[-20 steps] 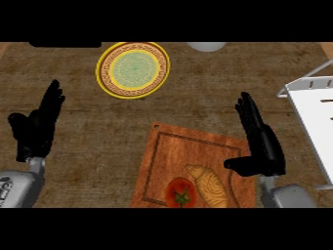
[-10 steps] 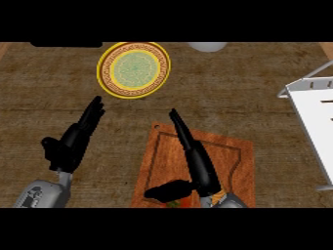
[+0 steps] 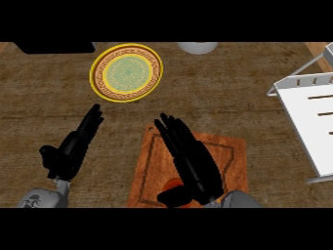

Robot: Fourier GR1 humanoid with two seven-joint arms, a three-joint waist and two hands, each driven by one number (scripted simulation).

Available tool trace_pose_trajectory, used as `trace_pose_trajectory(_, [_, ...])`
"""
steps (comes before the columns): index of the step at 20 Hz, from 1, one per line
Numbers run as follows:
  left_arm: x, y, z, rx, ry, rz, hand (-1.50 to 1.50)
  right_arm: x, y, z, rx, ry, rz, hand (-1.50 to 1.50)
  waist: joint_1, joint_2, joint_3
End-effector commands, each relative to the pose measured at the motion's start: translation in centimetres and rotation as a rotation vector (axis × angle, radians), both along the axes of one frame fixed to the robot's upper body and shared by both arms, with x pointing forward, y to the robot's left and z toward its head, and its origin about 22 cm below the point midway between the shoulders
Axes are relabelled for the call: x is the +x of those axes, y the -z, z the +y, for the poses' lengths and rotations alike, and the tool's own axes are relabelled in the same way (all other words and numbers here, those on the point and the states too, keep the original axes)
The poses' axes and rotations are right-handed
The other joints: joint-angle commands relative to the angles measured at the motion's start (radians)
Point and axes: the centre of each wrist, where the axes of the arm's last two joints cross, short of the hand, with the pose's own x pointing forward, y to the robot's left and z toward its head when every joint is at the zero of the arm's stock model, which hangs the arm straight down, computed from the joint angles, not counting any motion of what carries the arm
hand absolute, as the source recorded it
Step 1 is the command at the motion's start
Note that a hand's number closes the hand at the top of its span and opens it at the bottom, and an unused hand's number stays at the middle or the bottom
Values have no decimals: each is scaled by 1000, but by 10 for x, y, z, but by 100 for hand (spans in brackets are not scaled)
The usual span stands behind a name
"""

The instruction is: Pick the croissant from the cutting board and place it in the tiered basket

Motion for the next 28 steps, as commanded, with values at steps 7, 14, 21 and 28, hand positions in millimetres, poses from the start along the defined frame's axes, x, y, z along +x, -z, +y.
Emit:
trace_pose_trajectory(7, [-2, -1, 9, 2, 0, 9, 0, -23, -35, 14, -737, 40, 88, -150, -3, -11, -2])
trace_pose_trajectory(14, [-4, -4, 2, 6, 13, -14, 0, -70, -87, 35, -865, 86, 154, -150, 10, 9, 5])
trace_pose_trajectory(21, [11, -4, 10, -5, 22, -25, 0, -69, -84, 49, -819, 242, 101, -150, 16, 20, 7])
trace_pose_trajectory(28, [6, 1, 2, 3, 24, -22, 0, -62, -66, 40, -961, 319, 186, -150, 14, 20, 6])
